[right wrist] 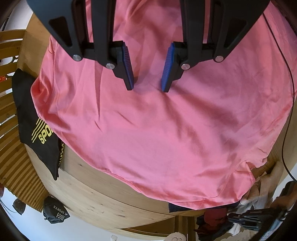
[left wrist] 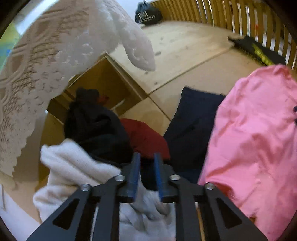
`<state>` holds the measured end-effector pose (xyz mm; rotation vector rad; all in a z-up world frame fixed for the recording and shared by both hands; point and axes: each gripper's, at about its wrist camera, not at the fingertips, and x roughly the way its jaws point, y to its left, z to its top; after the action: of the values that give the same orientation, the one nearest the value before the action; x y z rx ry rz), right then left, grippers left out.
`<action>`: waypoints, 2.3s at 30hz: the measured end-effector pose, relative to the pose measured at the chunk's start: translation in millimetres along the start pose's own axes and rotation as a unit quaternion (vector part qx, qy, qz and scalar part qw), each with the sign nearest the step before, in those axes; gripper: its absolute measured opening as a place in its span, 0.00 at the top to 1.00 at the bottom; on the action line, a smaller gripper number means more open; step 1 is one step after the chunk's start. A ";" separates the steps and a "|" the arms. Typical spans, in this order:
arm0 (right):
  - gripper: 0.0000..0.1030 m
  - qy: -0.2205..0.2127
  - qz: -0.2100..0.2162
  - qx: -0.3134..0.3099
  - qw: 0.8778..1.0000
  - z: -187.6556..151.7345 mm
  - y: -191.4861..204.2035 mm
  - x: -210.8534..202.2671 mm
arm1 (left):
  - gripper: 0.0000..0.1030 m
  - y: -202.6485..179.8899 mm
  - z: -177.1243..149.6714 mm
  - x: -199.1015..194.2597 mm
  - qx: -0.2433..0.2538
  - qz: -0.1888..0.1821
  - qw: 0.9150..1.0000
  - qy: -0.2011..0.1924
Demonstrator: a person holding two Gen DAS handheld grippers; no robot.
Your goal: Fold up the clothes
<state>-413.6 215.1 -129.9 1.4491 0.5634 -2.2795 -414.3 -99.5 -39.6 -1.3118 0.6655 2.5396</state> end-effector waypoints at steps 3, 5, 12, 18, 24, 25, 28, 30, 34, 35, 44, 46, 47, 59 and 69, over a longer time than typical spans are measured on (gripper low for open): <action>0.70 0.003 0.000 0.004 1.000 1.2 -1.3 0.9 | 0.73 -27.7 -13.8 -27.0 0.022 -0.048 0.999 -0.011; 0.70 0.013 0.007 0.006 1.000 0.9 -2.4 -1.2 | 0.68 -51.8 -25.6 -43.3 0.044 -0.078 0.996 -0.012; 0.70 -0.019 0.028 0.048 0.998 -62.7 -11.1 -81.3 | 0.66 -154.6 -106.6 -109.8 0.094 -0.234 0.967 0.022; 0.70 0.050 0.038 0.047 0.997 -140.9 11.8 -78.5 | 0.65 -216.2 -159.3 -108.9 0.122 -0.287 0.946 0.084; 0.70 0.061 0.017 0.054 0.997 -160.4 11.3 -73.4 | 0.56 -224.4 -165.4 -112.4 0.091 -0.277 0.953 0.084; 0.70 0.063 0.014 0.062 0.996 -162.4 6.1 -73.6 | 0.55 -226.3 -165.0 -112.1 0.093 -0.272 0.954 0.085; 0.66 0.060 0.006 0.076 0.995 -167.7 -6.2 -74.4 | 0.54 -232.3 -161.1 -110.3 0.112 -0.261 0.955 0.080; 0.65 0.061 0.010 0.083 0.995 -170.4 -9.6 -75.1 | 0.53 -230.6 -157.4 -107.4 0.096 -0.263 0.956 0.084; 0.65 0.082 0.016 0.075 0.994 -172.3 -6.1 -79.7 | 0.51 -236.7 -158.2 -113.9 0.120 -0.266 0.950 0.109; 0.65 0.074 0.017 0.077 0.994 -172.1 -6.6 -83.3 | 0.51 -236.8 -157.2 -114.4 0.123 -0.269 0.948 0.117; 0.63 0.051 0.025 0.084 0.995 -173.2 -2.7 -79.3 | 0.46 -229.7 -140.5 -104.1 0.120 -0.262 0.952 0.104; 0.61 0.049 0.043 0.059 0.996 -171.3 11.0 -80.1 | 0.46 -227.0 -140.3 -103.3 0.127 -0.262 0.950 0.114; 0.62 0.051 0.057 0.045 0.996 -169.3 15.0 -80.8 | 0.46 -223.5 -140.1 -102.1 0.129 -0.259 0.949 0.124; 0.66 -0.037 -0.058 0.165 0.984 -108.4 -148.1 -64.1 | 0.45 -234.4 -10.7 -77.0 0.175 -0.197 0.961 0.086; 0.66 -0.034 -0.025 0.095 0.995 -88.7 -146.8 -17.1 | 0.45 -189.8 19.9 -10.5 0.107 -0.182 0.973 0.089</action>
<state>-415.0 387.5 -129.7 1.4515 0.3735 -2.4682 -350.7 76.8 -77.4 -1.4426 0.6418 2.0211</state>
